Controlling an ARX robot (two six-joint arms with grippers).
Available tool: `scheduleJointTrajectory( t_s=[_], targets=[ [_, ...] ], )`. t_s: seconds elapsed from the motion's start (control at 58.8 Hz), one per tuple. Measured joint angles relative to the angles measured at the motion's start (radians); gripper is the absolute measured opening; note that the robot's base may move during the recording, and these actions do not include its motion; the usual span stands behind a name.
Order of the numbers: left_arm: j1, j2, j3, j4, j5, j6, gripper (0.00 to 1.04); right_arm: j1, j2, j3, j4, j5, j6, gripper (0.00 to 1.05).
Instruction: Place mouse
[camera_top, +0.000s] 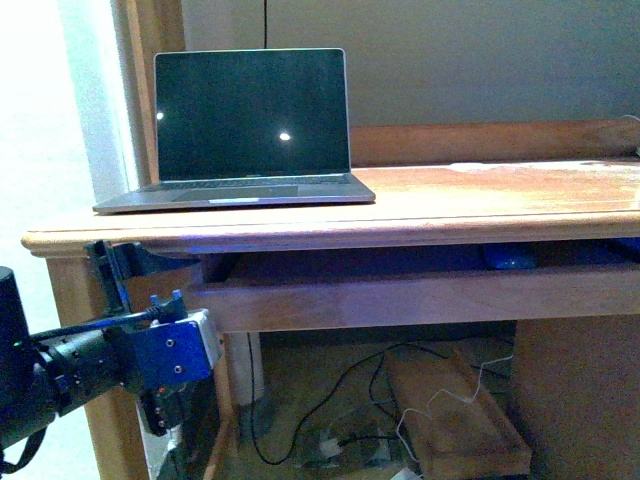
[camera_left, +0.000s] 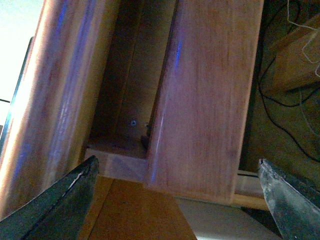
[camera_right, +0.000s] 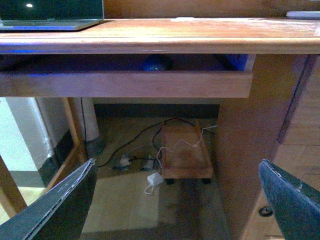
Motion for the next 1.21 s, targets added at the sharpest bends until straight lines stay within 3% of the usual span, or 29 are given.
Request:
scheduleJointTrajectory(
  t_s=[0.306,0.51,0.646,0.748,0.817,0.902,1.072,1.208],
  targets=[
    [-0.054,0.070,0.093,-0.136,-0.019,-0.044,0.97,0.000,0.000,0.000,0.000,-0.001,0.000,0.97],
    [-0.062,-0.081,0.031,-0.531,-0.076,-0.107,0.98,0.000,0.000,0.000,0.000,0.000,0.000,0.97],
    [-0.067,-0.257,-0.065,-0.829,0.053,-0.145,0.98,0.000,0.000,0.000,0.000,0.000,0.000,0.97],
    [-0.068,-0.449,-0.204,-1.063,0.243,-0.249,0.98,0.000,0.000,0.000,0.000,0.000,0.000,0.97],
    [-0.071,-0.513,-0.279,-1.081,0.370,-0.344,0.98,0.000,0.000,0.000,0.000,0.000,0.000,0.97],
    [-0.088,-0.594,-0.358,-1.027,0.404,-0.522,0.97,0.000,0.000,0.000,0.000,-0.001,0.000,0.97],
    [-0.093,-0.729,-0.429,-0.818,0.227,-1.034,0.97,0.000,0.000,0.000,0.000,0.000,0.000,0.97],
    [-0.055,-0.853,-0.435,-0.754,0.100,-1.356,0.97,0.000,0.000,0.000,0.000,-0.001,0.000,0.97]
  ],
)
